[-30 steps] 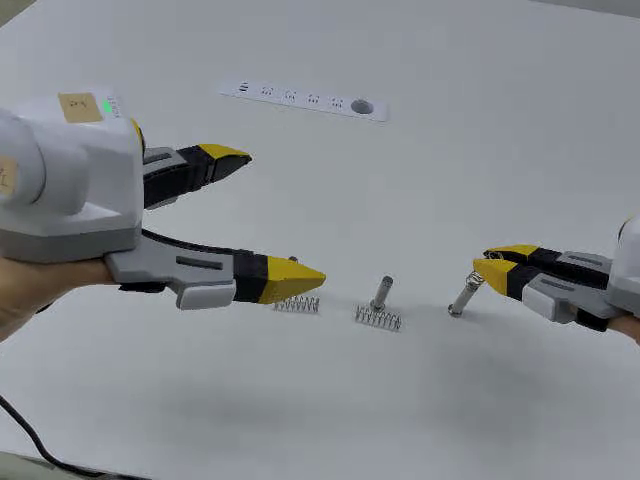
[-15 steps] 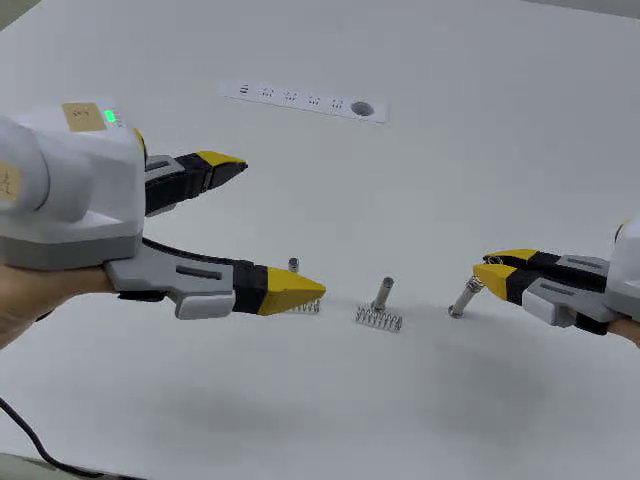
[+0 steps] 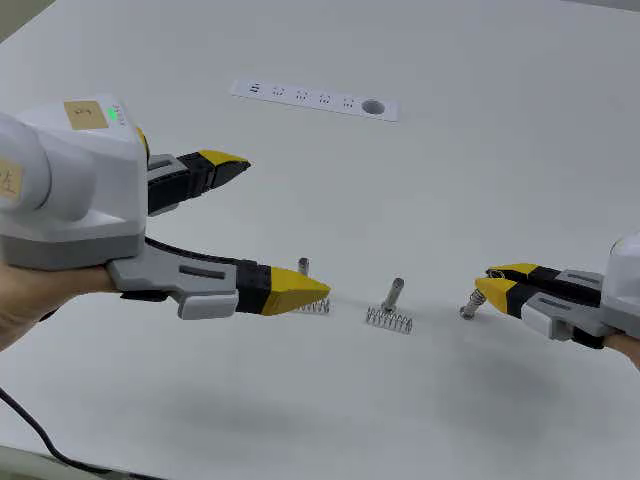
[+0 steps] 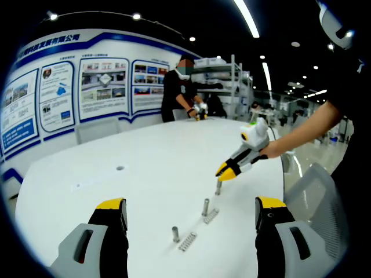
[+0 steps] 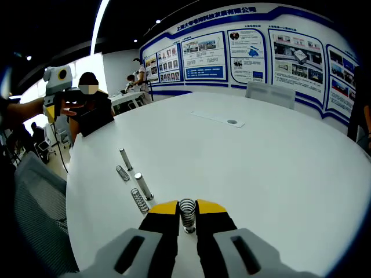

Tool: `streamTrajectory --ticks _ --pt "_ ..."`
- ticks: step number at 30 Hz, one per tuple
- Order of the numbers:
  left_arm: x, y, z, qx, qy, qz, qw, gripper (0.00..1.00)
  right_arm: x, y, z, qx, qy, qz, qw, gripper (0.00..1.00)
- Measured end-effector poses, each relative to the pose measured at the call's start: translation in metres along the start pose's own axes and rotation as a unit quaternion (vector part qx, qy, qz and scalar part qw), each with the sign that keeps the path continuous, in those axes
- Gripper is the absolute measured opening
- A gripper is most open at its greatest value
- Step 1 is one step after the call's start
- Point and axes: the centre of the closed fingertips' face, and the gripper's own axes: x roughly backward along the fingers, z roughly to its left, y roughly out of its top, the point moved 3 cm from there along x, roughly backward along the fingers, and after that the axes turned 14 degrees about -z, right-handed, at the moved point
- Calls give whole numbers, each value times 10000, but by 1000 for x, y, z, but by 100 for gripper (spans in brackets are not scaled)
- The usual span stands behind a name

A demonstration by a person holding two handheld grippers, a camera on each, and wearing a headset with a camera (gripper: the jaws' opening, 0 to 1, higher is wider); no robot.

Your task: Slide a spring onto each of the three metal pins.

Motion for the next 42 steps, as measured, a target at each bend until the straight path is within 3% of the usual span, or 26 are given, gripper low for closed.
streamTrajectory --ticks 12,29,42 --pt "8 -3 5 51 144 67 9999 93 -5 -21 0 153 1 211 9997 12" --pt "9 -2 1 100 127 35 9999 93 -4 -22 0 181 8 295 9994 14" --pt "11 1 -2 114 133 6 9998 93 0 4 2 329 52 18 9994 19"
